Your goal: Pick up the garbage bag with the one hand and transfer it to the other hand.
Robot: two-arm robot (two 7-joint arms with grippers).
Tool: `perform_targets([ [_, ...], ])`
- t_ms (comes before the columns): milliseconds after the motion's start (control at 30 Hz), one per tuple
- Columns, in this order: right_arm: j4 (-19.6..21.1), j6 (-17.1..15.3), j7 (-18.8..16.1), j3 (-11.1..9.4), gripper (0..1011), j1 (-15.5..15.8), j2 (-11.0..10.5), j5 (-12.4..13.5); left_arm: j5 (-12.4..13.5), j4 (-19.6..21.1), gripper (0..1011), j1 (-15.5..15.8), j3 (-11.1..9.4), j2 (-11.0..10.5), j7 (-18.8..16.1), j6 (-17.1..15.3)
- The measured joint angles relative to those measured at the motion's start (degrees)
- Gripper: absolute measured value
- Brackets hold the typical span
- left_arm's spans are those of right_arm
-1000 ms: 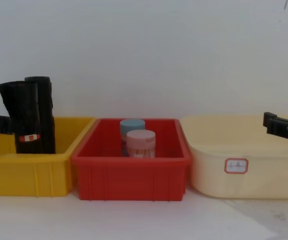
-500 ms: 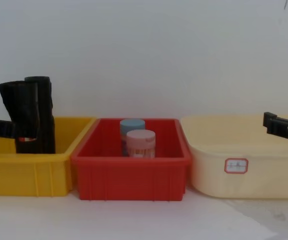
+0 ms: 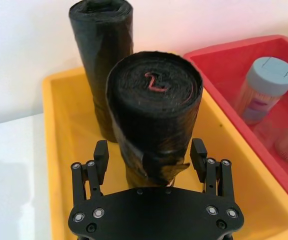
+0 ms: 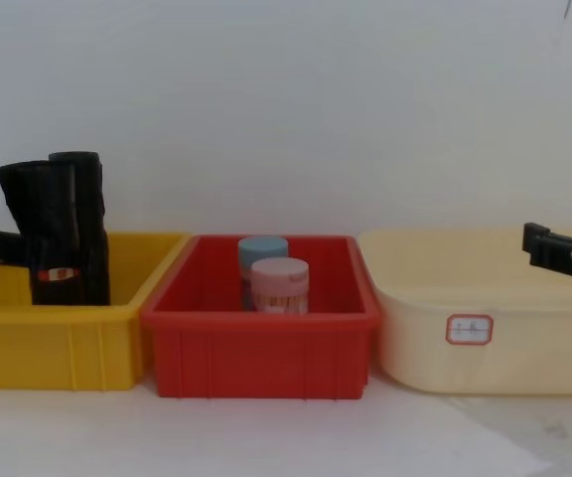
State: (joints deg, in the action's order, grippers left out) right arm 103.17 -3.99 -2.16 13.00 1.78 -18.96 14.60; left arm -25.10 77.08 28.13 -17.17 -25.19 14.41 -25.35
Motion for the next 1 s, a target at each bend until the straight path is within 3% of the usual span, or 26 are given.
perform_targets([
  [467,0.0,0.0,0.0,0.0,1001,0.0,0.0,0.0,0.2,-3.7,1001,2.6,-0.6,0.9,3.0,0.9],
  [1000,0.0,0.0,0.0,0.0,1001,0.0,0.0,0.0,0.4,-4.9,1000,3.5,-0.8,1.3,4.0,1.2],
])
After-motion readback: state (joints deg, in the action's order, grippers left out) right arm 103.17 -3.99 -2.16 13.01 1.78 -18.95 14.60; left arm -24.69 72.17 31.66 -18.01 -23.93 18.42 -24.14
